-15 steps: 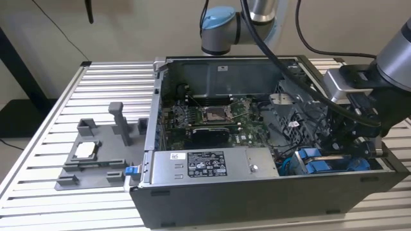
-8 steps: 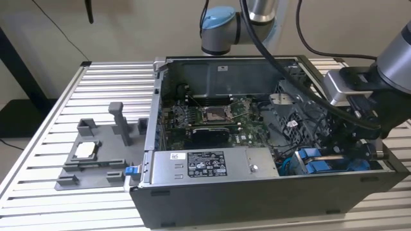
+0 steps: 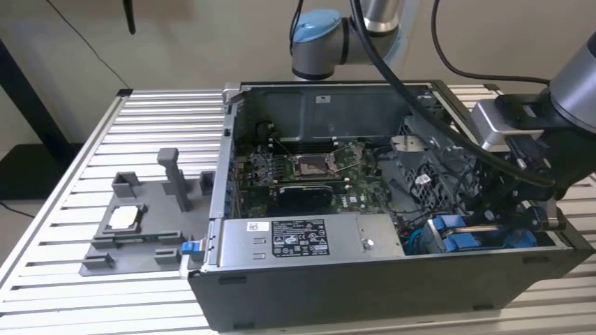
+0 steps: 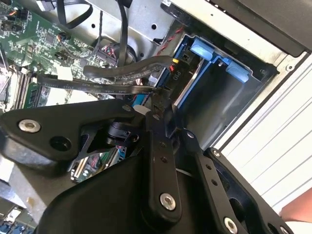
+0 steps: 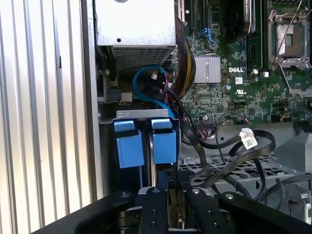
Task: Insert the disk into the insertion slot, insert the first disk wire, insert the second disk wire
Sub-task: 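Insert the second disk wire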
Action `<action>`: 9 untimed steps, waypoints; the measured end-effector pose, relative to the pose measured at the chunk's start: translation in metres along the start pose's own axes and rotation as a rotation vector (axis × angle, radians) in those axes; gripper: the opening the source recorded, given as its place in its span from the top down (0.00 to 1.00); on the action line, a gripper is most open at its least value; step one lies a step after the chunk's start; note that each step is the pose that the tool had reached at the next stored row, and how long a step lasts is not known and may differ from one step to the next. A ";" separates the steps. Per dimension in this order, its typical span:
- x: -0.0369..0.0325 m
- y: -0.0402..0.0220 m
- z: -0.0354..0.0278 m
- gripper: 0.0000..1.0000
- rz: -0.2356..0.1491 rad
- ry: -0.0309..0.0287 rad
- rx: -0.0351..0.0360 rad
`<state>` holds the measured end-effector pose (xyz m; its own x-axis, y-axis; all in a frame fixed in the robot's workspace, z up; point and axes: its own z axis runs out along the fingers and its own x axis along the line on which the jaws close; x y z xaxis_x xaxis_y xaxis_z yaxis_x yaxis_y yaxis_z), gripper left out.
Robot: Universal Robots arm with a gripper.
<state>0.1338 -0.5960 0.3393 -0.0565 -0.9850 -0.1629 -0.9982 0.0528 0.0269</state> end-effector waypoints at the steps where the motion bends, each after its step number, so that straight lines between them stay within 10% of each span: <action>1: 0.0002 0.0000 0.0001 0.77 0.000 -0.0001 0.0000; 9: 0.0012 -0.0001 0.0036 0.77 0.002 0.0015 0.0004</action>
<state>0.1338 -0.5966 0.3356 -0.0589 -0.9851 -0.1613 -0.9981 0.0553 0.0268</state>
